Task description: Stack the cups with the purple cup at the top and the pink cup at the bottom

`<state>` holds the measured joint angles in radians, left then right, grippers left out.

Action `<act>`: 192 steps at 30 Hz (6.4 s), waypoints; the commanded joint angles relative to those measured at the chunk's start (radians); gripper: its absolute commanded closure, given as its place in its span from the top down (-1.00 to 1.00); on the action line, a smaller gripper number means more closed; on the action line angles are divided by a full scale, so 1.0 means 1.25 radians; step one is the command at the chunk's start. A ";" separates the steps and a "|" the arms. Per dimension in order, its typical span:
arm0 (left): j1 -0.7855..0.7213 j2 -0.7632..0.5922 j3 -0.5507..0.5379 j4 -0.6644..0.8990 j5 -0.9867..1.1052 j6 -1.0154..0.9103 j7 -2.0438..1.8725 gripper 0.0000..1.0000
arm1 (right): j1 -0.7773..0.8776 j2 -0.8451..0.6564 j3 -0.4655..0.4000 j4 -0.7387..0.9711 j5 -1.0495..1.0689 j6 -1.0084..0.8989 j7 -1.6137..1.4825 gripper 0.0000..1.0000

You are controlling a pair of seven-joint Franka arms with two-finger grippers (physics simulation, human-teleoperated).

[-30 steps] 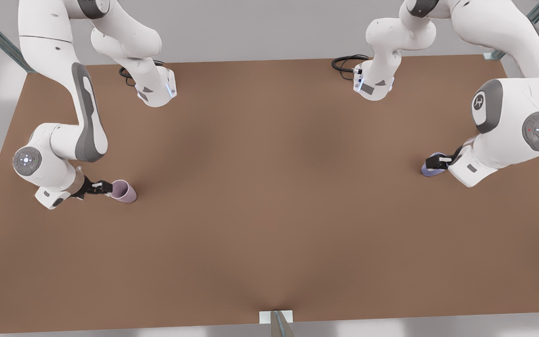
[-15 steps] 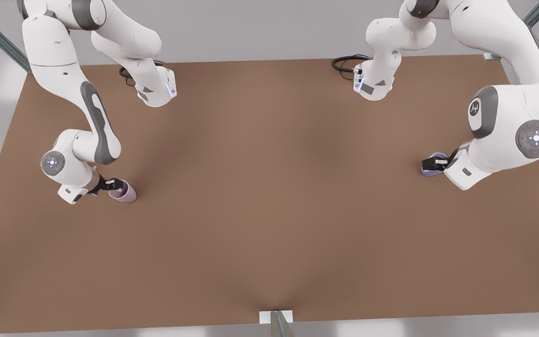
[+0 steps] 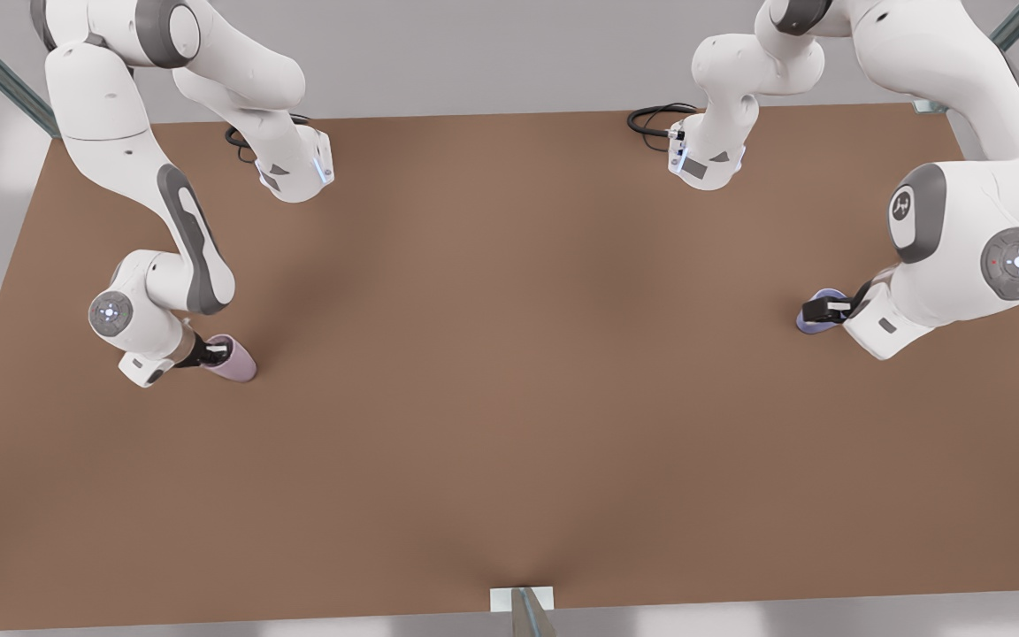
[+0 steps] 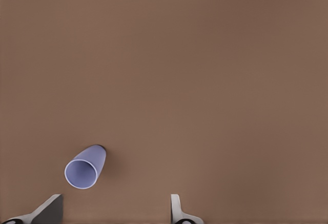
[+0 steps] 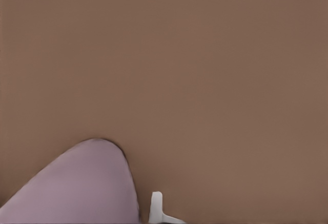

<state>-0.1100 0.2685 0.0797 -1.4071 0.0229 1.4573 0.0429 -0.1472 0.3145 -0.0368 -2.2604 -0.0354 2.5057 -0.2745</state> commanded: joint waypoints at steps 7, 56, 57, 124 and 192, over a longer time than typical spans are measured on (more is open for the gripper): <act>0.003 0.001 0.034 -0.011 -0.004 0.006 0.001 1.00 | 0.004 -0.011 0.004 0.009 0.001 -0.017 0.000 -0.57; 0.121 0.076 0.221 -0.600 -0.076 0.557 0.272 -0.57 | 0.666 0.395 0.110 0.773 0.101 -0.261 1.118 -0.07; 0.120 0.076 0.221 -0.600 -0.076 0.556 0.272 -0.57 | 0.664 0.391 0.110 0.773 0.099 -0.261 1.118 -0.07; -0.319 0.260 -0.177 -0.051 -0.180 0.406 -0.896 -0.57 | 0.125 -0.037 -0.020 0.721 0.049 -0.701 0.272 1.00; -0.089 -0.042 -0.081 0.031 0.026 0.059 -0.166 1.00 | 0.124 -0.031 -0.026 0.732 0.058 -0.690 0.271 1.00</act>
<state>-0.1953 0.2051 -0.0449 -1.3715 -0.0144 1.5309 -0.1627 0.0077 0.2762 -0.0692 -1.3453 0.0368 1.6429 0.0648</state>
